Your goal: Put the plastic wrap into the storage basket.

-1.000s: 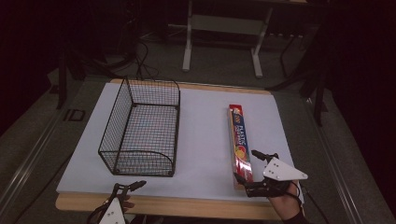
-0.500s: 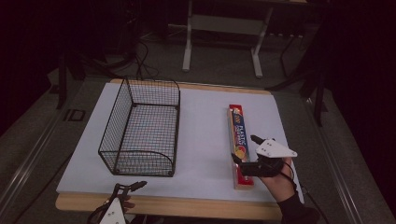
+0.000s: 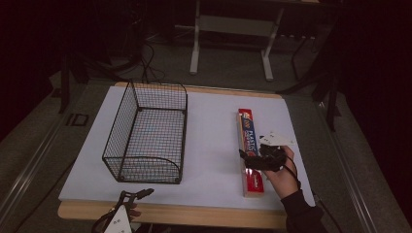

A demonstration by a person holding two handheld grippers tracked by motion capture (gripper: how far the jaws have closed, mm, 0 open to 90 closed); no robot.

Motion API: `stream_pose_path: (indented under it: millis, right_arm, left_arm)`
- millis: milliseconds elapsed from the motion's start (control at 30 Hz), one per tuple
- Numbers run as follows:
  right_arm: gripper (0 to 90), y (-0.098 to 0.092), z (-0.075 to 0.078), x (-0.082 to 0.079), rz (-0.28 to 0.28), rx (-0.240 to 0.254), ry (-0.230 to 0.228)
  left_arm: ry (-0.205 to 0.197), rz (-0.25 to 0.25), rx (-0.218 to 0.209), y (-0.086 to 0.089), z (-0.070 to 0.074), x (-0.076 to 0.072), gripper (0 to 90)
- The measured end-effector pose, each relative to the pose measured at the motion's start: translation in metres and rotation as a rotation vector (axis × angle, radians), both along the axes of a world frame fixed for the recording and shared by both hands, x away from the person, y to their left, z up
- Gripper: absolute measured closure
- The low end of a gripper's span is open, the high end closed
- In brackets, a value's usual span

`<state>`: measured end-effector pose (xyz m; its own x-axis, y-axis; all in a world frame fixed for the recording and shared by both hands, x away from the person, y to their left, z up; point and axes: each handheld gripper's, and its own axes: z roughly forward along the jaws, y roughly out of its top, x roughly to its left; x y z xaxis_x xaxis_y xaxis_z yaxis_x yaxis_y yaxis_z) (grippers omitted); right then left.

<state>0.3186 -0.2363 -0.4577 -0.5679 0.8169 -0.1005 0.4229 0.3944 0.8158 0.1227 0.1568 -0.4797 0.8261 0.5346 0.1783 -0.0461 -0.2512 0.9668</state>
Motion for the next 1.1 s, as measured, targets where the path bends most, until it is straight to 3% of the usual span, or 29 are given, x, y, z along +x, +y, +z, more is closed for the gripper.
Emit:
stream_pose_path:
  millis: [33, 200, 233, 267, 333, 533, 667, 867, 1100]
  right_arm:
    - [9.7, 0.0, 0.0, 0.0, 0.0, 0.0, 0.0]
    - [12.2, 0.005, -0.012, 0.021, -0.13, -0.004, 0.124]
    - [12.2, 0.005, -0.012, 0.021, -0.13, -0.004, 0.124]
    - [12.4, 0.006, -0.018, 0.029, -0.173, -0.008, 0.183]
    - [12.9, 0.007, -0.024, 0.036, -0.208, -0.022, 0.232]
    - [14.0, 0.008, -0.034, 0.054, -0.307, -0.028, 0.329]
    - [15.1, 0.012, -0.038, 0.059, -0.339, -0.048, 0.355]
    - [17.6, 0.019, -0.045, 0.07, -0.383, -0.068, 0.438]
    - [22.8, 0.019, -0.05, 0.078, -0.43, -0.073, 0.455]
  left_arm:
    - [0.0, 0.0, 0.0, 0.0, 0.0, 0.0, 0.1]
    - [0.001, -0.004, 0.005, 0.0, 0.0, 0.0, 0.1]
    - [0.001, -0.004, 0.005, 0.0, 0.0, 0.0, 0.1]
    - [0.001, -0.004, 0.006, -0.001, 0.0, 0.0, 0.1]
    - [-0.001, -0.005, 0.007, -0.001, 0.0, 0.0, 0.1]
    - [0.001, -0.005, 0.008, 0.0, 0.0, 0.0, 0.1]
    - [0.0, -0.005, 0.01, -0.001, 0.0, 0.0, 0.1]
    - [-0.002, -0.004, 0.012, -0.001, 0.0, 0.0, 0.1]
    - [-0.001, -0.004, 0.015, -0.001, -0.001, 0.0, 0.1]
